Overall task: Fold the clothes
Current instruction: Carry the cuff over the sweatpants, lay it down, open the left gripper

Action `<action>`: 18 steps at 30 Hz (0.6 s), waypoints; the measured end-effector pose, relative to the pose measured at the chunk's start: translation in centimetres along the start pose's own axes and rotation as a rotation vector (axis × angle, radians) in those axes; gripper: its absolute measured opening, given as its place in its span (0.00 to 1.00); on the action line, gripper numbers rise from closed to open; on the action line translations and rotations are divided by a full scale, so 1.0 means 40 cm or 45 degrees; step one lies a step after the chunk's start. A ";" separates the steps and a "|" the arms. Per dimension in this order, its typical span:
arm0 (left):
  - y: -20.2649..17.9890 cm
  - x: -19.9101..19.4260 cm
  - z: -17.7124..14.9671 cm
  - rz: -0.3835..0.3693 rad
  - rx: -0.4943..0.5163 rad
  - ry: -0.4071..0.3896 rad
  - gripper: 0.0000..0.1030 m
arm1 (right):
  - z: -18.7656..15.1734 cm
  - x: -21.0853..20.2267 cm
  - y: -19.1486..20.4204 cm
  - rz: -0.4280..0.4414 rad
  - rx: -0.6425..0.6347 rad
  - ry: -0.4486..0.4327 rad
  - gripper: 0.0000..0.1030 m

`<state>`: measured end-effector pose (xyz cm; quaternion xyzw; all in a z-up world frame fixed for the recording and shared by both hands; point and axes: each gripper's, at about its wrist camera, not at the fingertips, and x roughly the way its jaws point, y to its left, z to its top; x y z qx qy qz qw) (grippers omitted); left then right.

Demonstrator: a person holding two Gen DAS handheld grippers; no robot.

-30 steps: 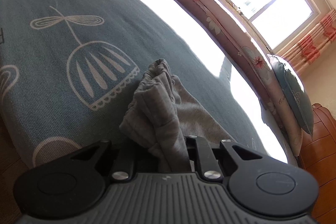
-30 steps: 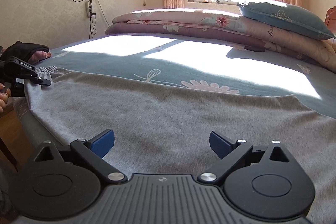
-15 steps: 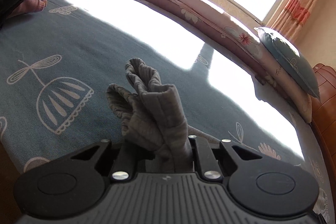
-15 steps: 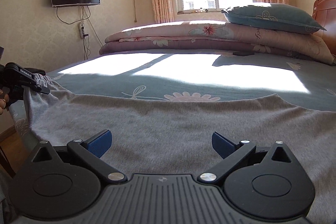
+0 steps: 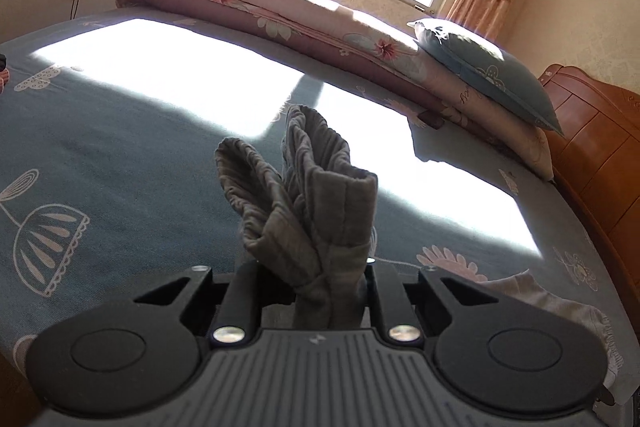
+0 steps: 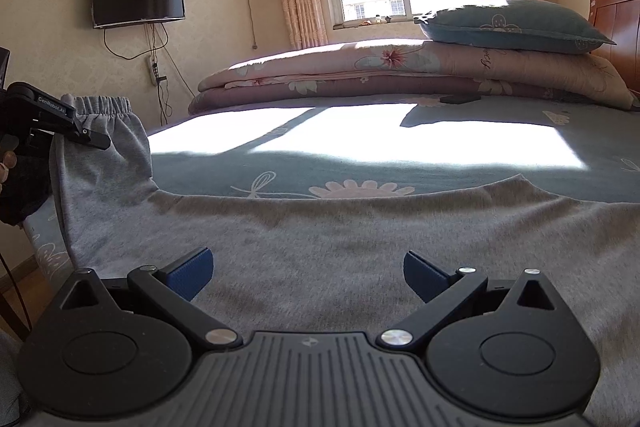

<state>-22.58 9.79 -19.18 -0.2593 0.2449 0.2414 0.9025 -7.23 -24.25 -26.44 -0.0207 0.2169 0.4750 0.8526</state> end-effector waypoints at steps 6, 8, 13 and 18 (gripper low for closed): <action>-0.060 0.034 -0.008 -0.078 0.029 0.050 0.14 | 0.001 -0.002 -0.009 0.004 0.027 0.001 1.00; -0.082 0.046 -0.012 -0.108 0.043 0.065 0.14 | 0.002 -0.004 -0.011 0.005 0.032 -0.001 1.00; -0.137 0.073 -0.032 -0.151 0.107 0.104 0.14 | 0.002 -0.005 -0.015 0.006 0.049 -0.001 1.00; -0.199 0.101 -0.085 -0.163 0.228 0.146 0.14 | 0.004 -0.006 -0.023 0.015 0.073 0.007 1.00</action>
